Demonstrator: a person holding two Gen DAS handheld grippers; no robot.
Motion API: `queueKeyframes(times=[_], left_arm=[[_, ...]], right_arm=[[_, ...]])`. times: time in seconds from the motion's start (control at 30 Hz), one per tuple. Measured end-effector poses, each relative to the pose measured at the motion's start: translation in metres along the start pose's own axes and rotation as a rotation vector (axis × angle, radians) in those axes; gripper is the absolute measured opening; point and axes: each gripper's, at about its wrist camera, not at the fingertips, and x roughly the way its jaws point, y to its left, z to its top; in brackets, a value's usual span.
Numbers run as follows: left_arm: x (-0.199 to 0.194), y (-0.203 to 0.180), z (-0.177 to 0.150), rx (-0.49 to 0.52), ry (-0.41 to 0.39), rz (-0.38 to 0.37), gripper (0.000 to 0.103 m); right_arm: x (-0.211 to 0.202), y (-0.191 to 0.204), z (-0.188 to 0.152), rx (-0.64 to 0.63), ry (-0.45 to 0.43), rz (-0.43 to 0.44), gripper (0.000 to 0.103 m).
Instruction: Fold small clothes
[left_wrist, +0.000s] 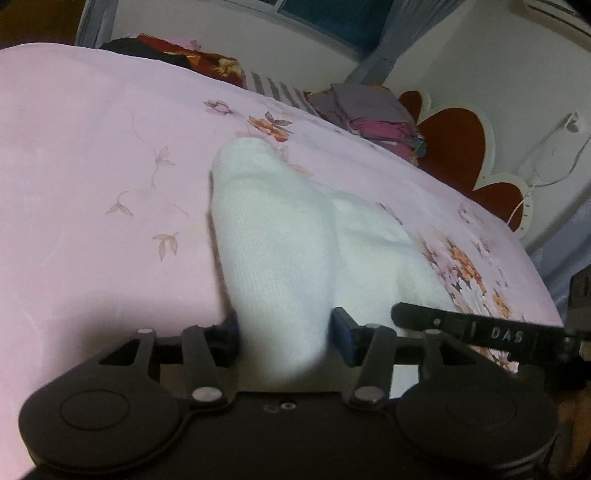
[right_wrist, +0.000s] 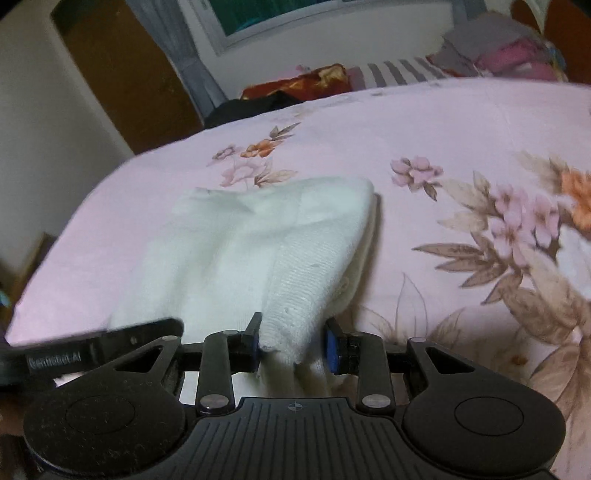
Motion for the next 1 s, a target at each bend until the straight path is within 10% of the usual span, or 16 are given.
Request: queueKeyframes(times=[0.17,0.33,0.47,0.7,1.0], left_arm=[[-0.024,0.007,0.015,0.028,-0.046,0.045,0.062],[-0.02,0.006,0.05,0.052,-0.131,0.03,0.032],[0.012,-0.011,0.07,0.122,-0.072,0.004,0.027],[0.03,-0.014,0.06,0.188,0.017,0.011,0.028],[-0.041,-0.035,0.006,0.231,-0.086,0.047,0.025]], right_arm=[[-0.026,-0.005,0.013,-0.027,-0.048,-0.041,0.051],[-0.035,0.016,0.041,-0.161,-0.151,-0.084,0.05],[0.008,0.026,0.051,-0.226,-0.05,-0.088,0.011],[0.041,0.005,0.048,-0.255,0.006,-0.17,0.01],[-0.023,0.03,0.016,-0.298,-0.073,-0.057,0.011]])
